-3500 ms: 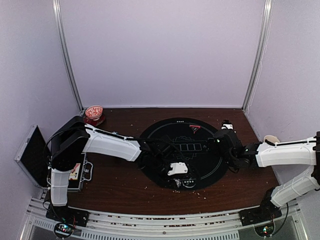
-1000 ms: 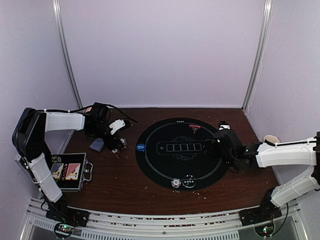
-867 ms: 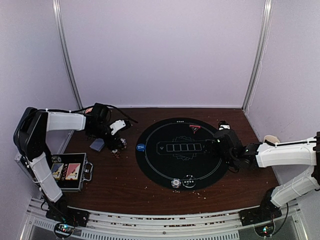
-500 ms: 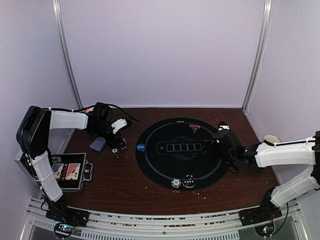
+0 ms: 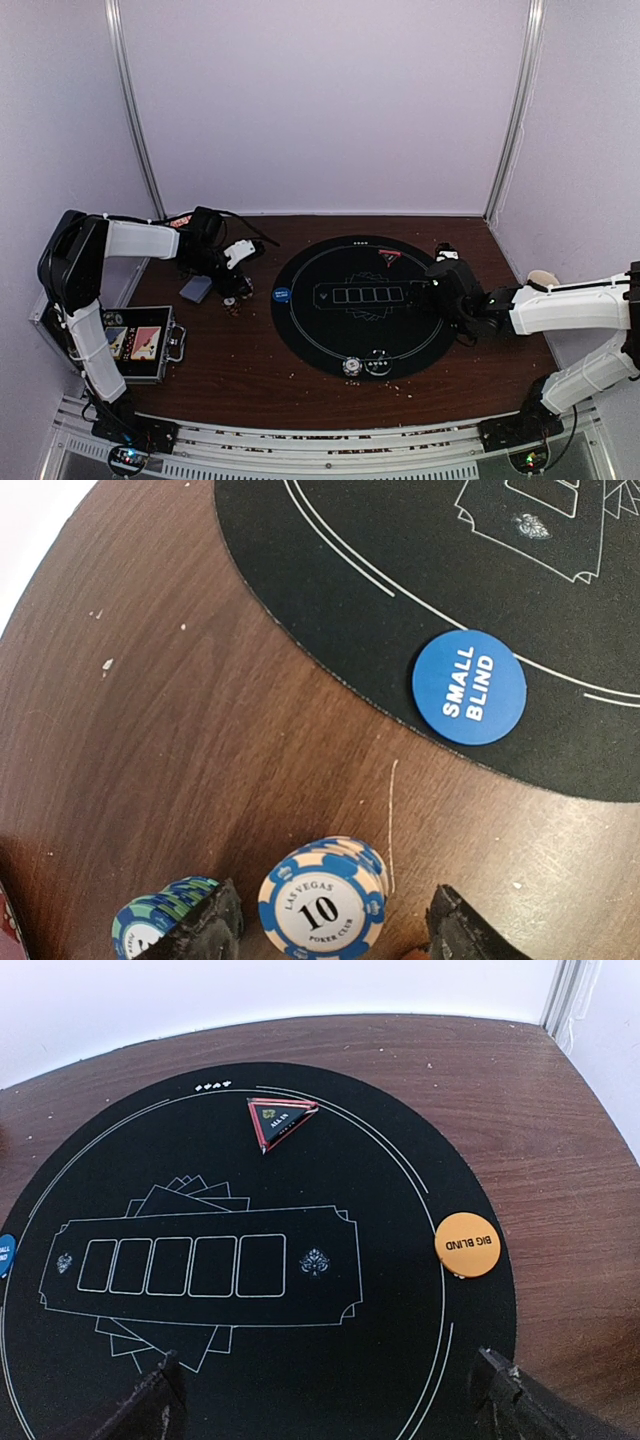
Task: Distribute texas hold em gaming equipment
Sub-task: Pick up the pile of poker chips from the pile of poker chips.
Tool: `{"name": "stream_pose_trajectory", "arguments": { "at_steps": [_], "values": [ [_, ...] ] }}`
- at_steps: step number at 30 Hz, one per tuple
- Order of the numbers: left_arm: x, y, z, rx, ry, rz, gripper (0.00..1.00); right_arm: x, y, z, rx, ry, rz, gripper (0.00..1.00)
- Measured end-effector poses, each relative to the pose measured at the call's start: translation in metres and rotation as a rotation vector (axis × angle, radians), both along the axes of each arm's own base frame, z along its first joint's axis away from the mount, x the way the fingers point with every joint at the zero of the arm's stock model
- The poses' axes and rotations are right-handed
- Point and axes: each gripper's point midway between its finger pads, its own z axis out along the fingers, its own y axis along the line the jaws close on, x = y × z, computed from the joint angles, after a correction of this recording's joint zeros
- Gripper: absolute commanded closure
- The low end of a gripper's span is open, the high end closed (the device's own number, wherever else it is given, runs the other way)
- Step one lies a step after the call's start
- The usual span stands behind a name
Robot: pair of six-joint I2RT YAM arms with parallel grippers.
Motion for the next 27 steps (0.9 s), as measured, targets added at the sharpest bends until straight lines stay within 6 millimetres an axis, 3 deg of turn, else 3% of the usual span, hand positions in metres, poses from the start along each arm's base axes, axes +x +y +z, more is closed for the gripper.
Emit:
{"name": "stream_pose_trajectory", "arguments": {
  "at_steps": [27],
  "values": [
    [0.0069,0.0024,-0.0055,0.012,0.000,0.016,0.42,0.0000,0.0001,0.0000,-0.001,0.000,0.001,0.00]
  ]
}}
